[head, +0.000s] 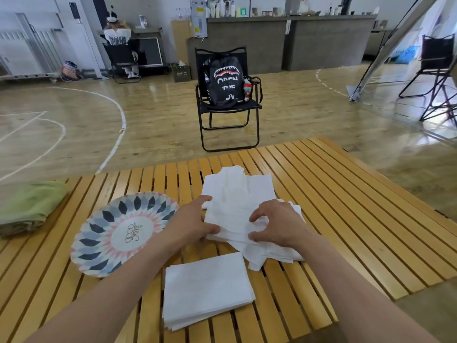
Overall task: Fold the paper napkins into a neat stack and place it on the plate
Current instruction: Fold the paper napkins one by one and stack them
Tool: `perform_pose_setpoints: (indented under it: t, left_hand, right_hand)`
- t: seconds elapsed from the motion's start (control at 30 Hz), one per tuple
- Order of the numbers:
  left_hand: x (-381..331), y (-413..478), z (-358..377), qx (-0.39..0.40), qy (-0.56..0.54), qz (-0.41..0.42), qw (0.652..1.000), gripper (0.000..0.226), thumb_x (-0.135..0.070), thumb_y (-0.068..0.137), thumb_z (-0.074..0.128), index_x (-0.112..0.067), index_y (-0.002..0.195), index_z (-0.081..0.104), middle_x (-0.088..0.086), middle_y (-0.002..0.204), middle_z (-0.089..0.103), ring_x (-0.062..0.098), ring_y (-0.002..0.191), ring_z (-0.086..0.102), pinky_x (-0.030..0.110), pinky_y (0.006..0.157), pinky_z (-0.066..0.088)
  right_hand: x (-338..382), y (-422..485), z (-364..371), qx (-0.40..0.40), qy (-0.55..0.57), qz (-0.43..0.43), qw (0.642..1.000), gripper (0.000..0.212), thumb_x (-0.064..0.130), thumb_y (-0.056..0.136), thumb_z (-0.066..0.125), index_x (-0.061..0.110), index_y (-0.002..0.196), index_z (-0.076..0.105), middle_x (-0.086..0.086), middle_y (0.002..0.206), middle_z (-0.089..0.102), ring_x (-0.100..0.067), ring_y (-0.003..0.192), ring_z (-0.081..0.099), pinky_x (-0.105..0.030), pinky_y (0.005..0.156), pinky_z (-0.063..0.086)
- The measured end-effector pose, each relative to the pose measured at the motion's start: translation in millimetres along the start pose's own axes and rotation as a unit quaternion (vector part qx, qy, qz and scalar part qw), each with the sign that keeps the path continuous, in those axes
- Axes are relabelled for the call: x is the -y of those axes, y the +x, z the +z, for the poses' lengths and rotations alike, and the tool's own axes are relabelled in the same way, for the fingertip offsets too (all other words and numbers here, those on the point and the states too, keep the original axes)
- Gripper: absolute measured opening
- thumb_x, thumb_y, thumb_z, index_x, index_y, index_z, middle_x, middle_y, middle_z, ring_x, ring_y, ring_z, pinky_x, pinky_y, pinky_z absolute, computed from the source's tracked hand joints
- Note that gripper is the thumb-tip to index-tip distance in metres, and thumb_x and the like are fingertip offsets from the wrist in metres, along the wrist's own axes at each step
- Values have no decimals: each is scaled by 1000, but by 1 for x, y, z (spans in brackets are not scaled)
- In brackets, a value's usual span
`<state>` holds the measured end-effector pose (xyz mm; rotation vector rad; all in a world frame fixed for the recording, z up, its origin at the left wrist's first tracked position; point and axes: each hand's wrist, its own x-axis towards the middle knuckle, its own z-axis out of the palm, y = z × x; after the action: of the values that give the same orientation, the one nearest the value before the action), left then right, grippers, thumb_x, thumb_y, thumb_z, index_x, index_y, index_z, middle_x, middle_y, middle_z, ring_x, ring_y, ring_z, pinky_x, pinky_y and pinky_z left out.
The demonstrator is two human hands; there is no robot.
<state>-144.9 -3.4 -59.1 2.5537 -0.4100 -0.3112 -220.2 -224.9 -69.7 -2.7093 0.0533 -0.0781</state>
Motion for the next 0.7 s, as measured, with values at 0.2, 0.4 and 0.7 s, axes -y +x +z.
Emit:
perform_pose_setpoints:
  t: [0.2, 0.4, 0.7]
  left_hand:
    - [-3, -3, -4, -97, 145, 108, 979, 18, -39, 90, 67, -29, 102, 75, -10, 125, 55, 9, 102, 55, 29, 85, 54]
    - [-12, -2, -19, -53, -140, 147, 978, 7, -27, 95, 63, -22, 95, 68, -10, 137, 58, 13, 131, 45, 41, 111, 35]
    - [-25, -19, -42, -28, -286, 141, 947, 38, -18, 88, 73, -24, 122, 56, -6, 106, 74, 7, 94, 72, 26, 80, 60]
  right_hand:
    - [5, -5, 1, 6, 6, 20, 1000, 38, 45, 74, 79, 33, 109, 72, 14, 115, 67, -9, 114, 54, -28, 105, 39]
    - [6, -3, 0, -80, 138, 14, 987, 25, 29, 80, 79, 30, 102, 68, 14, 122, 62, -8, 117, 54, -33, 105, 41]
    - [29, -13, -41, -156, 579, 63, 798, 26, 26, 87, 76, 14, 109, 70, -5, 102, 76, -24, 94, 73, -37, 81, 60]
